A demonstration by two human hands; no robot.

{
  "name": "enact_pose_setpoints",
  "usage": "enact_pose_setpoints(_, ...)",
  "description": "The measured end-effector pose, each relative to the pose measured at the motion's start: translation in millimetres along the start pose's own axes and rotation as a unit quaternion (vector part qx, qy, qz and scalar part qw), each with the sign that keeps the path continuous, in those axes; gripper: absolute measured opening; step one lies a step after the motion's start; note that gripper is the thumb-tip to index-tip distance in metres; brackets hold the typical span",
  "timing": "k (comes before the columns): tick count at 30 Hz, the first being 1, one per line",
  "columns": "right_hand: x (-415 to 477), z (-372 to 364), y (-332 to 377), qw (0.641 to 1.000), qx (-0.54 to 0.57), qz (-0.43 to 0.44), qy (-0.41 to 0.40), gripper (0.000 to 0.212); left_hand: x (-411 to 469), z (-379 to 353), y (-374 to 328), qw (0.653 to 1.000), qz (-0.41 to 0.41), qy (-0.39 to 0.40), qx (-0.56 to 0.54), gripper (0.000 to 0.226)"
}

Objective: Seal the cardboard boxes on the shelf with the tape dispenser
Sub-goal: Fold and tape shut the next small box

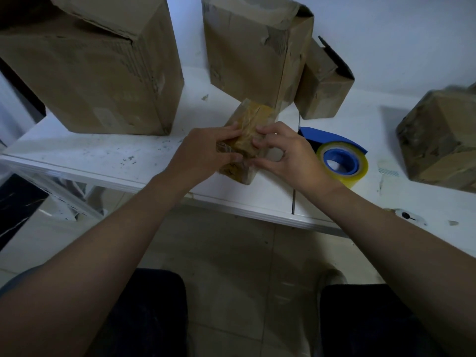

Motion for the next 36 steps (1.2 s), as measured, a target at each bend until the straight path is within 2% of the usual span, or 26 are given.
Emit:
enact_pose_setpoints(6, 3.9, -5.9, 6.2, 0.998, -0.047, -0.025, -0.030, 0.043, -1.7, -1.0, 9.6, 1.000, 0.002, -0.009, -0.029, 0.062)
enact_pose_setpoints(9, 6.5, -8.5, 8.2, 0.999, -0.041, -0.032, -0.013, 0.042, -2.9, 1.1, 10.1, 0.999, 0.011, -0.012, -0.047, 0.061)
enact_pose_setpoints(13, 8.8, -4.8, 9.5, 0.996, -0.071, -0.043, 0.017, 0.054, -4.4, -1.1, 5.4, 0.998, -0.005, -0.005, -0.058, 0.049)
enact_pose_setpoints(16, 8.2, -6.2, 10.7, 0.996, -0.064, -0.065, 0.007, 0.049, -4.4, -1.9, 2.4, 0.999, -0.012, -0.005, -0.037, 0.047)
enact_pose_setpoints(21, 2.9, -5.1, 10.6, 0.998, -0.066, -0.002, 0.004, 0.037, -11.2, -7.0, -1.6, 0.999, 0.008, -0.003, -0.033, 0.058)
enact_pose_setpoints(23, 2.5, -4.5, 7.0, 0.998, -0.070, 0.006, 0.001, 0.032, -15.1, -13.2, 1.1, 0.998, 0.042, 0.001, -0.049, 0.066)
enact_pose_setpoints(27, 0.7, -5.4, 3.0, 0.998, -0.068, 0.008, 0.009, 0.030, -17.5, -19.7, 1.9, 0.993, 0.080, 0.007, -0.082, 0.058)
enact_pose_setpoints(29, -0.3, -2.3, 3.6, 0.999, -0.038, -0.023, 0.004, 0.029, -17.1, -16.0, -0.6, 0.993, 0.091, 0.001, -0.070, 0.055)
enact_pose_setpoints(33, -0.3, -4.7, 9.9, 0.996, -0.002, -0.079, -0.036, 0.015, -15.0, -7.6, -2.6, 0.996, 0.082, -0.011, -0.031, 0.034)
enact_pose_setpoints(36, -0.9, -9.4, 6.3, 0.990, 0.058, -0.127, -0.014, 0.015, -12.2, -6.5, 3.7, 0.997, 0.079, -0.009, -0.005, 0.029)
Point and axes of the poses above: each hand's wrist, its own x-axis towards the middle knuckle, its own z-axis out of the back of the hand, y = z × x, the point moved 8 cm from there along x, towards the middle knuckle, and after that the axes turned 2 degrees about -x, right-handed, at the moved point
